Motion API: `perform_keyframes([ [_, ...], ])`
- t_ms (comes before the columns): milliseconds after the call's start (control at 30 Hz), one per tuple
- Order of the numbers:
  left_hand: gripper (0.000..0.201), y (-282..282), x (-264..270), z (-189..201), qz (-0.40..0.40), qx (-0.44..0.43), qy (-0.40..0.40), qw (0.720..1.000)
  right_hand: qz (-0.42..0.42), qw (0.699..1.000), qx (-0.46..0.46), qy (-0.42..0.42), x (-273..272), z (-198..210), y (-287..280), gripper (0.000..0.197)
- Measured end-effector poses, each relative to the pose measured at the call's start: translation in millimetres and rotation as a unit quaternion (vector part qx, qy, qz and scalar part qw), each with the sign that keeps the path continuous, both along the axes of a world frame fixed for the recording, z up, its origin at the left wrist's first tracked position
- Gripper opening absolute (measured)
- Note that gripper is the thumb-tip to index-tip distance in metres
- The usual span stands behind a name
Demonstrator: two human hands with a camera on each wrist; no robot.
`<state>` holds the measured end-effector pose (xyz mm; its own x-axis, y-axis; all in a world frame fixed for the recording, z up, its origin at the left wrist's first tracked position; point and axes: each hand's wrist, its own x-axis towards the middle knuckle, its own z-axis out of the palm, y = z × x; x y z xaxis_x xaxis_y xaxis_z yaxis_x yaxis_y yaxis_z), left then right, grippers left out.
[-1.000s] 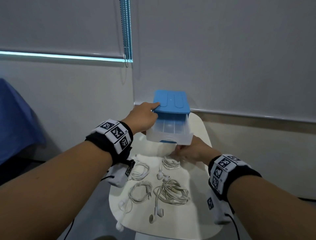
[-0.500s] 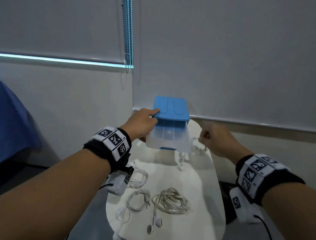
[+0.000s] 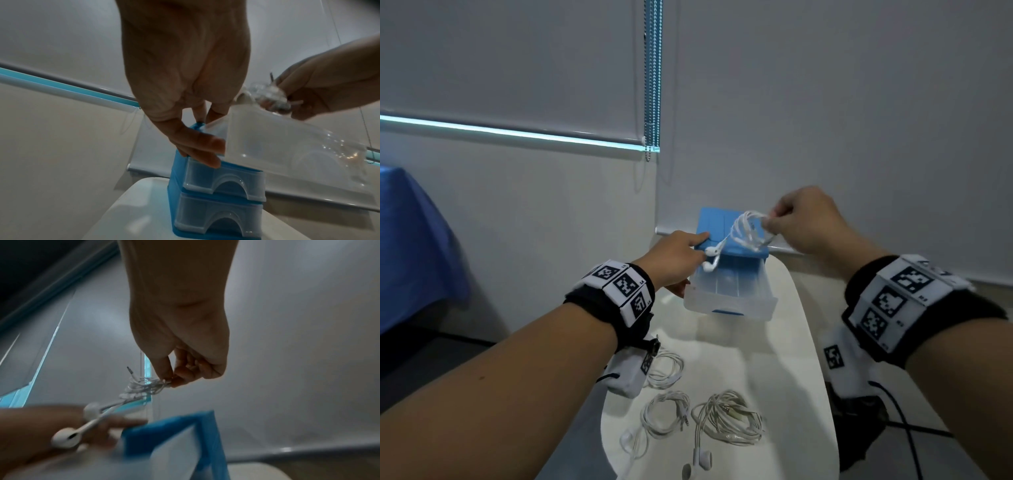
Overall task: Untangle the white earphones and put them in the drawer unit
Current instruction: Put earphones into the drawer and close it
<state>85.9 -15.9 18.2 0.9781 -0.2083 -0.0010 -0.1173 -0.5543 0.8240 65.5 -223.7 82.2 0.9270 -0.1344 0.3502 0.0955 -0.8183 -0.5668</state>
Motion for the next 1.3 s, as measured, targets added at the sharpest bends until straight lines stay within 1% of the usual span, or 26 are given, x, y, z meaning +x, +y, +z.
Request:
perform_keyframes([
  [100, 0.055, 1.3, -2.0, 0.6, -0.009, 0.003, -0.007, 1.000, -0.021, 0.996, -0.020, 0.087, 8.3, -29.0, 16.1, 0.011],
  [167, 0.058, 1.3, -3.5, 0.6, -0.012, 0.010, -0.011, 1.000, -0.040, 0.992, -0.042, 0.111, 9.2, -41.9, 24.0, 0.010],
  [200, 0.059, 1.1, -4.5, 0.9, -0.012, 0.013, -0.014, 1.000, -0.048, 0.990, -0.062, 0.115, 7.9, -45.3, 28.0, 0.013],
  [300, 0.057, 1.5, -4.3, 0.7, -0.010, 0.030, -0.030, 0.999, -0.064, 0.976, -0.170, 0.118, 0.2, -48.7, 38.4, 0.019],
  [400, 0.057, 1.5, -2.6, -1.5, -0.015, 0.036, -0.036, 0.999, -0.053, 0.950, -0.280, 0.127, -3.9, -48.1, 46.0, 0.021],
  [500, 0.057, 2.6, 0.3, -2.6, -0.014, 0.041, -0.035, 0.998, -0.022, 0.942, -0.310, 0.130, -2.3, -37.0, 44.3, 0.022],
  [567, 0.057, 3.0, 2.5, -3.1, -0.013, 0.039, -0.033, 0.999, 0.037, 0.938, -0.322, 0.126, -0.7, -31.1, 35.6, 0.013],
  [633, 0.057, 3.2, 4.9, -4.4, -0.012, 0.036, -0.034, 0.999, 0.109, 0.920, -0.344, 0.151, -1.2, -31.6, 27.5, 0.015],
  [667, 0.057, 3.3, 5.8, -4.8, -0.010, 0.035, -0.036, 0.999, 0.129, 0.911, -0.354, 0.167, -1.4, -34.6, 25.5, 0.017],
  [700, 0.057, 3.4, 6.2, -5.1, -0.009, 0.032, -0.036, 0.999, 0.139, 0.908, -0.356, 0.170, -0.2, -38.3, 23.9, 0.017],
  [800, 0.058, 3.5, 5.3, -6.0, -0.008, 0.018, -0.023, 1.000, 0.136, 0.918, -0.345, 0.139, 7.2, -47.8, 22.7, 0.007],
  [867, 0.059, 3.6, 4.5, -6.1, -0.009, 0.013, -0.019, 1.000, 0.128, 0.922, -0.345, 0.119, 12.4, -52.1, 23.0, 0.009],
  [967, 0.059, 2.8, 5.6, -7.0, -0.014, 0.022, -0.035, 0.999, 0.101, 0.925, -0.357, 0.086, 17.8, -56.7, 22.8, 0.012],
  [1100, 0.059, 1.7, 8.6, -10.0, -0.011, 0.017, -0.033, 0.999, 0.050, 0.911, -0.407, 0.039, 18.7, -63.8, 30.0, 0.013],
  [1167, 0.060, 1.1, 8.2, -10.2, -0.006, 0.017, -0.029, 0.999, 0.037, 0.905, -0.424, 0.017, 17.9, -67.1, 35.2, 0.012],
  [1233, 0.060, -0.2, 7.5, -10.2, -0.006, 0.015, -0.028, 0.999, 0.025, 0.905, -0.424, 0.011, 14.6, -67.6, 38.7, 0.008],
  [1300, 0.059, -1.0, 7.2, -10.3, -0.006, 0.014, -0.030, 0.999, 0.016, 0.912, -0.411, 0.016, 10.0, -64.6, 38.9, 0.009],
])
